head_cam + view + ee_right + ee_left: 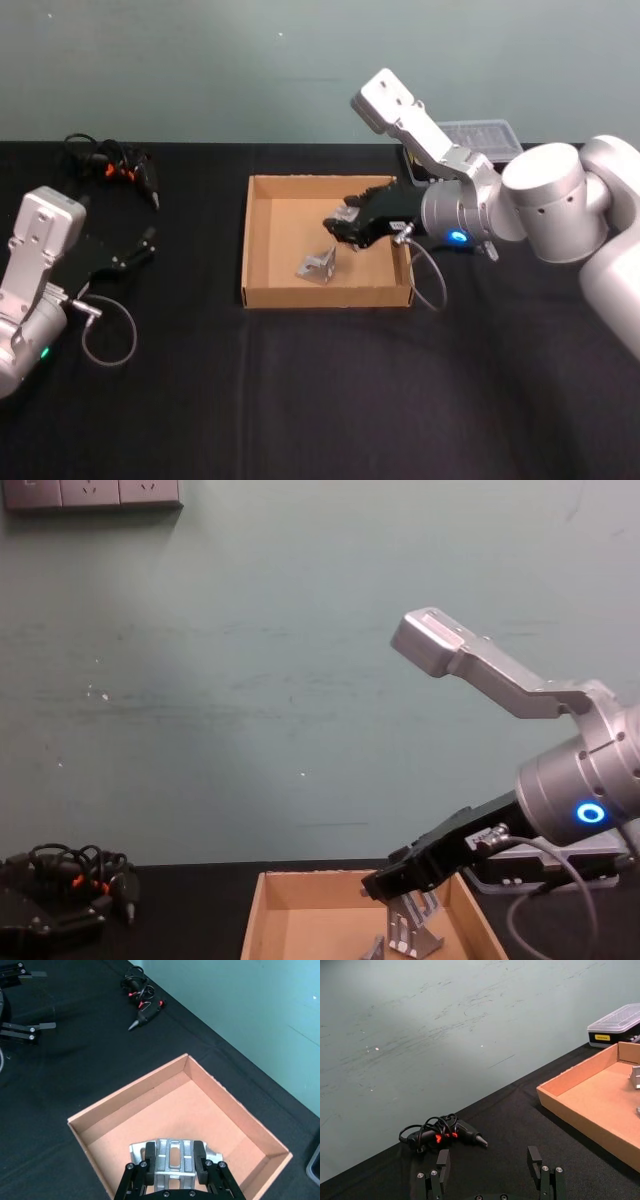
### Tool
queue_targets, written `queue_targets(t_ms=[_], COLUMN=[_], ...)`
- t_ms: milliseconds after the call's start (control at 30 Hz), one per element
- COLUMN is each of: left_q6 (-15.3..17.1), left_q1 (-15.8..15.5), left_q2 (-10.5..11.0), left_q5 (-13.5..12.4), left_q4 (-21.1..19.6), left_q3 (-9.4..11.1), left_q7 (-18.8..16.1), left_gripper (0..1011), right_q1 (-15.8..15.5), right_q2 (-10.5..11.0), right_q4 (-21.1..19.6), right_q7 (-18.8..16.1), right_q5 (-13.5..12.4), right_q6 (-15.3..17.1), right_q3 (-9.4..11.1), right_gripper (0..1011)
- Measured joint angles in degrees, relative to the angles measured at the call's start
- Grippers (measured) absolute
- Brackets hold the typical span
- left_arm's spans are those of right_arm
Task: Use one hand to pick up the angle iron from the table and place it into the box.
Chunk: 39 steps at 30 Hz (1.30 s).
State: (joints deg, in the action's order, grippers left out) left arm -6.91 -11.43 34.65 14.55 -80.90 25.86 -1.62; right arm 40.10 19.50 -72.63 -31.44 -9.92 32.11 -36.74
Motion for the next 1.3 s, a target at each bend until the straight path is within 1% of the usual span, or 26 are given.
queue_targets(t_ms=[133, 300, 333, 367, 433, 467, 567, 667, 1067, 1200, 1300], left_q6=[0.0, 0.0, 0.0, 0.0, 0.0, 0.0, 0.0, 0.0, 0.0, 0.0, 0.0], left_q1=[0.0, 0.0, 0.0, 0.0, 0.0, 0.0, 0.0, 0.0, 0.0, 0.0, 0.0], left_q2=[0.0, 0.0, 0.0, 0.0, 0.0, 0.0, 0.0, 0.0, 0.0, 0.0, 0.0], left_q5=[0.0, 0.0, 0.0, 0.0, 0.0, 0.0, 0.0, 0.0, 0.0, 0.0, 0.0], left_q4=[0.0, 0.0, 0.0, 0.0, 0.0, 0.0, 0.0, 0.0, 0.0, 0.0, 0.0], left_q3=[0.0, 0.0, 0.0, 0.0, 0.0, 0.0, 0.0, 0.0, 0.0, 0.0, 0.0], left_q7=[0.0, 0.0, 0.0, 0.0, 0.0, 0.0, 0.0, 0.0, 0.0, 0.0, 0.0], left_gripper=[1011, 1011, 1011, 1011, 1011, 1011, 1011, 1011, 1011, 1011, 1011], right_q1=[1.1, 3.1, 3.7, 3.7, 4.8, 4.8, 6.0, 7.0, 9.2, 9.5, 9.5], right_q2=[-1.0, -3.1, -3.8, -3.8, -5.2, -5.2, -6.9, -8.2, -11.3, -11.9, -11.9], right_q4=[2.3, 6.6, 8.0, 8.0, 10.8, 10.8, 14.5, 17.2, 23.7, 25.1, 25.1], right_q7=[-0.3, -0.8, -0.9, -0.9, -1.2, -1.2, -1.5, -1.8, -2.4, -2.7, -2.7], right_q5=[0.6, 1.9, 2.3, 2.3, 2.9, 2.9, 3.4, 3.7, 4.9, 5.2, 5.2], right_q6=[-1.2, -3.1, -3.6, -3.6, -4.7, -4.7, -6.1, -7.4, -10.6, -10.8, -10.8], right_q3=[-0.4, -1.2, -1.4, -1.4, -1.7, -1.7, -1.8, -1.8, -1.4, -1.2, -1.2], right_gripper=[462, 462, 462, 462, 462, 462, 461, 462, 461, 462, 462])
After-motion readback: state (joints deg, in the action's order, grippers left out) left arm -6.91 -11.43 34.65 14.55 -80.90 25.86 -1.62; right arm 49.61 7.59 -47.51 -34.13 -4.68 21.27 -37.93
